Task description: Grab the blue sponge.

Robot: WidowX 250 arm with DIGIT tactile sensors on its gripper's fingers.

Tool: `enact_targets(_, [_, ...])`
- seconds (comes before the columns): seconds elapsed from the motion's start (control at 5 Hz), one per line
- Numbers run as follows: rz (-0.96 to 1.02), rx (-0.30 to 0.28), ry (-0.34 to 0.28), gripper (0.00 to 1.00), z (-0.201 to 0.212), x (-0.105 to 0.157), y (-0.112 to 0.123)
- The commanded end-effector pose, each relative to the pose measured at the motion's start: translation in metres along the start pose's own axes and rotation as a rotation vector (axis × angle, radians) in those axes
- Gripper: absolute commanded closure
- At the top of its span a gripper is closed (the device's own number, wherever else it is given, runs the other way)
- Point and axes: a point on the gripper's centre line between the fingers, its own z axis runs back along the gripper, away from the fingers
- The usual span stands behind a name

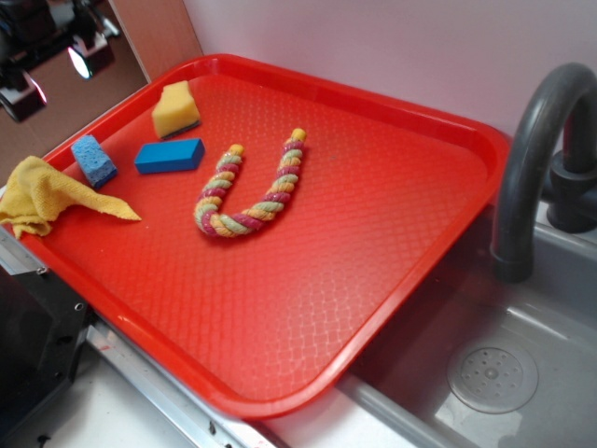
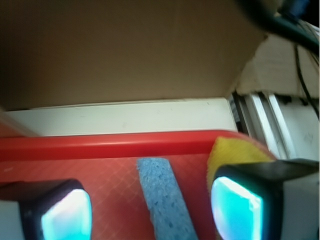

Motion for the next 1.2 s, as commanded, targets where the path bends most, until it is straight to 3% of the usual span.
enact_targets(0.0, [-0.051,-0.016,-0.074,0.0,-0.016,0.008,0.015])
enact_targets(0.4, [-0.144,-0.001,-0.119,0.0,-0.043,-0.002,0.025])
enact_targets(1.0, [-0.239,-0.035,-0.127,0.0,-0.071,-0.02,0.021])
